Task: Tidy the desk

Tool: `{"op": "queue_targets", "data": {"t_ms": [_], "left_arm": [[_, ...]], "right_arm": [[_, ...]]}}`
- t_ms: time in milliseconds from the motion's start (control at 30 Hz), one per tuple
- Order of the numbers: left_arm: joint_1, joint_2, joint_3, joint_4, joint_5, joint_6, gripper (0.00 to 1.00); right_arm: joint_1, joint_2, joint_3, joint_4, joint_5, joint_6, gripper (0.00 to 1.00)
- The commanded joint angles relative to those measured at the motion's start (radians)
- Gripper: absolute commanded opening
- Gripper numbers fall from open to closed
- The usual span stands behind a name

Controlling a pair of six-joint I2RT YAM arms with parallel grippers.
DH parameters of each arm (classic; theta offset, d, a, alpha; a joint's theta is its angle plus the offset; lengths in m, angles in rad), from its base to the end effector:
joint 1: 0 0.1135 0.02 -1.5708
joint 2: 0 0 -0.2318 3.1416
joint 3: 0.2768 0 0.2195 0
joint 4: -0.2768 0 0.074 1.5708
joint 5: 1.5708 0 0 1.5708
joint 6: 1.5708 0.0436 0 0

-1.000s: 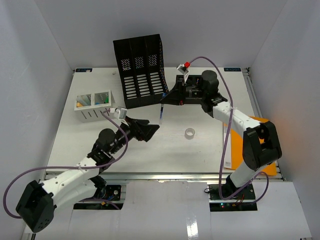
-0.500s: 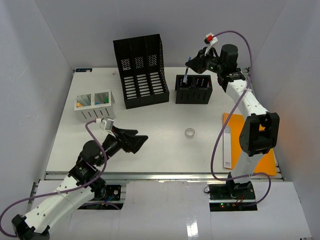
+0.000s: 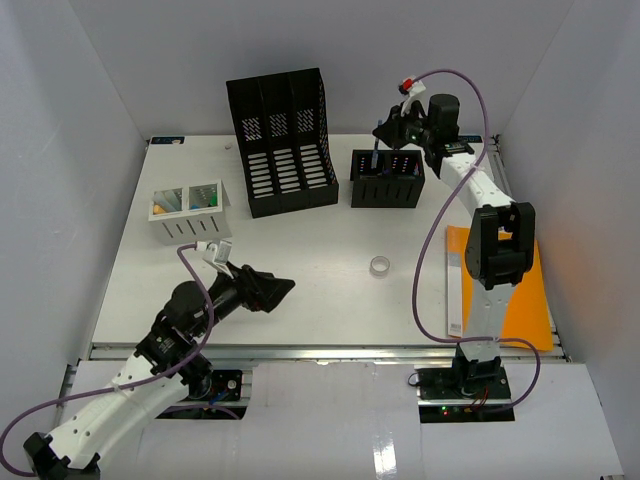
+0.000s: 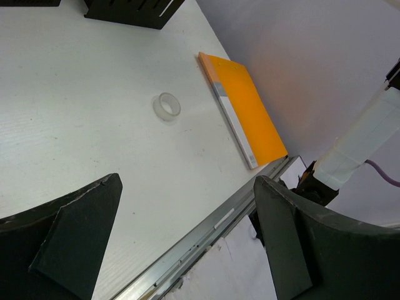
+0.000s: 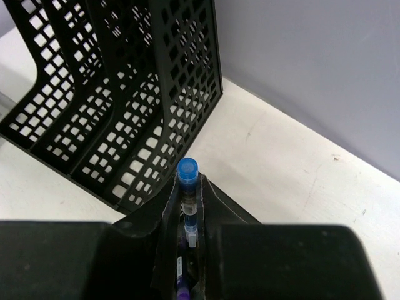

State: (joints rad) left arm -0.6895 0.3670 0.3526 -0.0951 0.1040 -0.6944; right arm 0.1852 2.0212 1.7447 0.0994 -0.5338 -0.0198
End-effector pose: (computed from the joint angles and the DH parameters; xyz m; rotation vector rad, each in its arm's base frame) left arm 0.0992 -0.0876 0.2408 0.0799 1.8079 -1.1060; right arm 0.4384 0.1047 0.3026 -0.5657 1.6655 0.5858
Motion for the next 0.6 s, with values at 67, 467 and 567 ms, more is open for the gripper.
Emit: {"op": "queue_targets", "data": {"t_ms": [67, 467, 567], "left_arm": [[0.002, 0.021, 0.001, -0.021, -0.007, -0.025, 0.98], [0.002, 0.022, -0.018, -0.018, -0.014, -0.064, 0.98], [0.002, 0.03, -0.013, -0.018, -0.009, -0.071, 0.98]], "right_arm": [[0.001, -0.001, -0.012, 0.051, 0.009, -0.04, 0.13], [0.005, -0.043, -0.148, 0.077, -0.001, -0.092, 0.24], [0.007, -0.063, -0.173, 0.083, -0.003, -0.1, 0.26]]}}
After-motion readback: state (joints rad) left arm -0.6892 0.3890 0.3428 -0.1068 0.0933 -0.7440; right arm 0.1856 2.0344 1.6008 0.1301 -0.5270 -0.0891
